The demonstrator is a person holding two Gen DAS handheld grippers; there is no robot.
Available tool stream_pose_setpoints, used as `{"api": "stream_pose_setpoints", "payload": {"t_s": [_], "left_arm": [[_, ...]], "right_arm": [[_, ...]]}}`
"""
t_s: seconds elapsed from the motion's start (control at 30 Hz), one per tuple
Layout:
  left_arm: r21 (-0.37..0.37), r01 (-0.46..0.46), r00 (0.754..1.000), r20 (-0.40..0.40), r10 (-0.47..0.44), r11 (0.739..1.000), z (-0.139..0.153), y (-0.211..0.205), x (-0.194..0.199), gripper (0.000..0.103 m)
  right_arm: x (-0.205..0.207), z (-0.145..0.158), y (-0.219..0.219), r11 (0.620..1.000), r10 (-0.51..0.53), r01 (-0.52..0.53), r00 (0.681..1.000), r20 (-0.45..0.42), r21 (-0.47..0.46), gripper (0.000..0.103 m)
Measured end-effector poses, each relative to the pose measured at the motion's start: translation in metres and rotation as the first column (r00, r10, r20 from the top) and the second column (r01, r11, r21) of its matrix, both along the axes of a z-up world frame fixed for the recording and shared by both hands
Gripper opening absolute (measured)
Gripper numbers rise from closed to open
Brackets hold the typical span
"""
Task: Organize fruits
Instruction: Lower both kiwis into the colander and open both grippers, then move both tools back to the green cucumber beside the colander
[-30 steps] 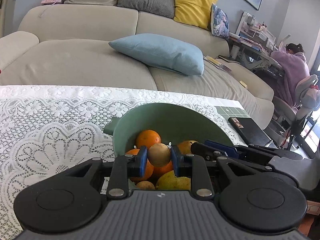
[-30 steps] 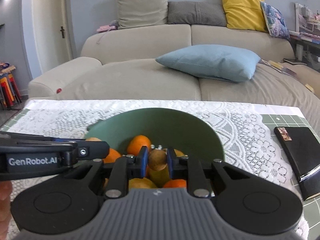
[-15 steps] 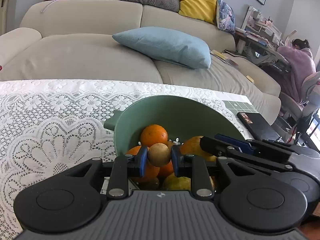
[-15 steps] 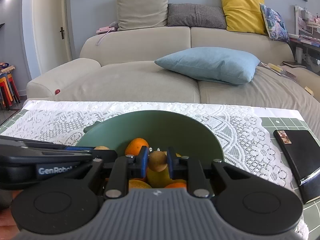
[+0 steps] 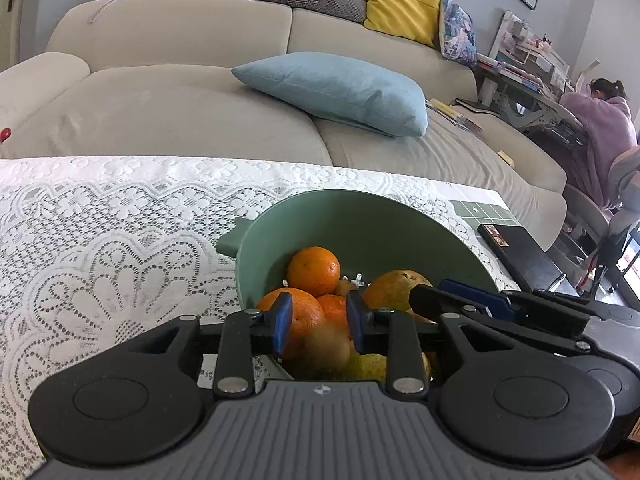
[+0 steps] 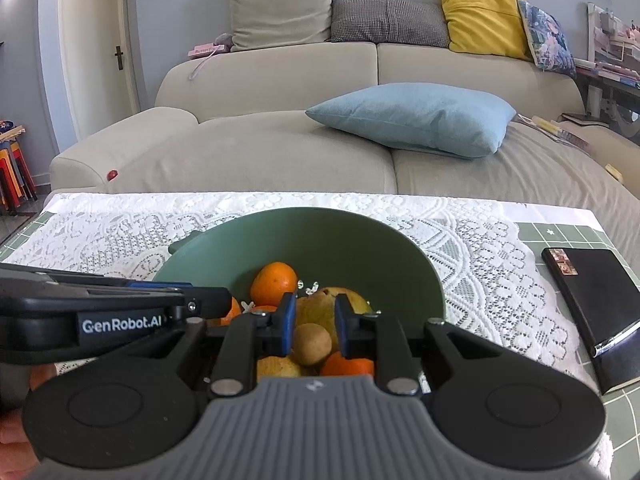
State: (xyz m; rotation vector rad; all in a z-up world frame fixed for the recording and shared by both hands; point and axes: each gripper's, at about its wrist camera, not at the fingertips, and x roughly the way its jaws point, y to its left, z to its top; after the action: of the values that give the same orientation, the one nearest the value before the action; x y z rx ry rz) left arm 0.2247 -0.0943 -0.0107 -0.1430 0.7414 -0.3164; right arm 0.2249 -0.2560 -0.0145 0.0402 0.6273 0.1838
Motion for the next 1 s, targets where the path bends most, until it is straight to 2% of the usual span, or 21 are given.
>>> {"api": "stream_pose_setpoints", "payload": {"t_s": [0.1, 0.23, 0.37, 0.5, 0.8, 1.0], "left_arm": [[0.001, -0.011, 1.000, -0.008, 0.011, 1.000, 0.003, 0.002, -0.002, 0.045], [0.006, -0.020, 1.000, -0.007, 0.020, 1.000, 0.008, 0.006, -0.006, 0.048], [0.011, -0.024, 1.000, 0.016, 0.024, 1.000, 0.016, 0.009, -0.014, 0.054], [0.019, -0.024, 0.999, 0.042, 0.023, 1.000, 0.025, 0.014, -0.025, 0.061], [0.078, 0.004, 0.998, 0.060, -0.008, 0.997, 0.041, 0.033, -0.051, 0.062], [0.142, 0.021, 0.998, 0.058, -0.030, 0.990, 0.046, 0.050, -0.071, 0.063]], "right_arm": [[0.000, 0.000, -0.001, 1.000, -0.003, 0.003, 1.000, -0.005, 0.001, 0.019], [-0.001, 0.000, -0.003, 1.000, -0.017, 0.017, 1.000, -0.016, 0.016, 0.024], [-0.006, 0.003, -0.002, 0.999, -0.021, 0.021, 1.000, -0.001, 0.025, 0.034], [-0.011, 0.007, 0.000, 0.999, -0.016, 0.015, 1.000, 0.014, 0.036, 0.037], [-0.027, 0.020, 0.011, 0.990, 0.044, -0.048, 0.998, 0.037, 0.134, 0.048], [-0.034, 0.023, 0.024, 0.971, 0.131, -0.134, 0.991, 0.027, 0.200, 0.050]]}}
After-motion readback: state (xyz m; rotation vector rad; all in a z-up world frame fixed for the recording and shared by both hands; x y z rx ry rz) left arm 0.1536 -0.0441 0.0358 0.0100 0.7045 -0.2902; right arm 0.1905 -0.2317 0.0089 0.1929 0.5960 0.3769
